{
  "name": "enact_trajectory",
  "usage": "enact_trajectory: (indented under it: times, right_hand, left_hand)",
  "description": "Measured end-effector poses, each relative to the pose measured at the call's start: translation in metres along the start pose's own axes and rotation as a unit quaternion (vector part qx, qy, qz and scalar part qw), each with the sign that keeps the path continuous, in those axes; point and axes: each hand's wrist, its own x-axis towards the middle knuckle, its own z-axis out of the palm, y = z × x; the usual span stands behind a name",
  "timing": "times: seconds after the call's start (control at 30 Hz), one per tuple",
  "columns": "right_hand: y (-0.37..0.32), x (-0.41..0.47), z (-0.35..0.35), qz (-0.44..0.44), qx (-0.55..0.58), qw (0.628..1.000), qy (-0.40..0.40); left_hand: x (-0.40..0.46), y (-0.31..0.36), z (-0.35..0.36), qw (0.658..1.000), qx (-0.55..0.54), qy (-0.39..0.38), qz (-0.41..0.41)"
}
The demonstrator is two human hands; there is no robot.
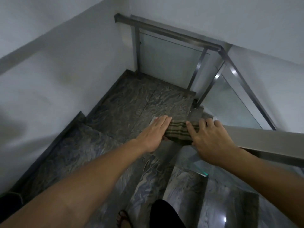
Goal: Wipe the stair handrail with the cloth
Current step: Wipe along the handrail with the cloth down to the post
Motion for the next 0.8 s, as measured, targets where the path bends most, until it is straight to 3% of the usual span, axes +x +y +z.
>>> enact_trajectory:
  times: [0.27,0.4,0.6,0.8]
  right_hand:
    - [-0.019,0.019,0.013,0.030,0.013,0.999,0.041]
    - [-0.028,0.017,0.010,0.079,0.043,0.993,0.073]
    - [-0.046,0.014,0.022,0.170,0.018,0.981,0.086]
    - [-0.082,0.039,0.037,0.279,0.032,0.956,0.083]
  left_hand:
    - [0.002,-0.049,0.010,0.996,-0.031,0.012,0.081]
    - [0.013,-0.059,0.003,0.988,-0.017,-0.025,0.152]
    - [0.049,-0.077,0.006,0.930,-0.024,-0.033,0.365]
    - [0.076,-0.114,0.028,0.876,-0.065,0.004,0.477]
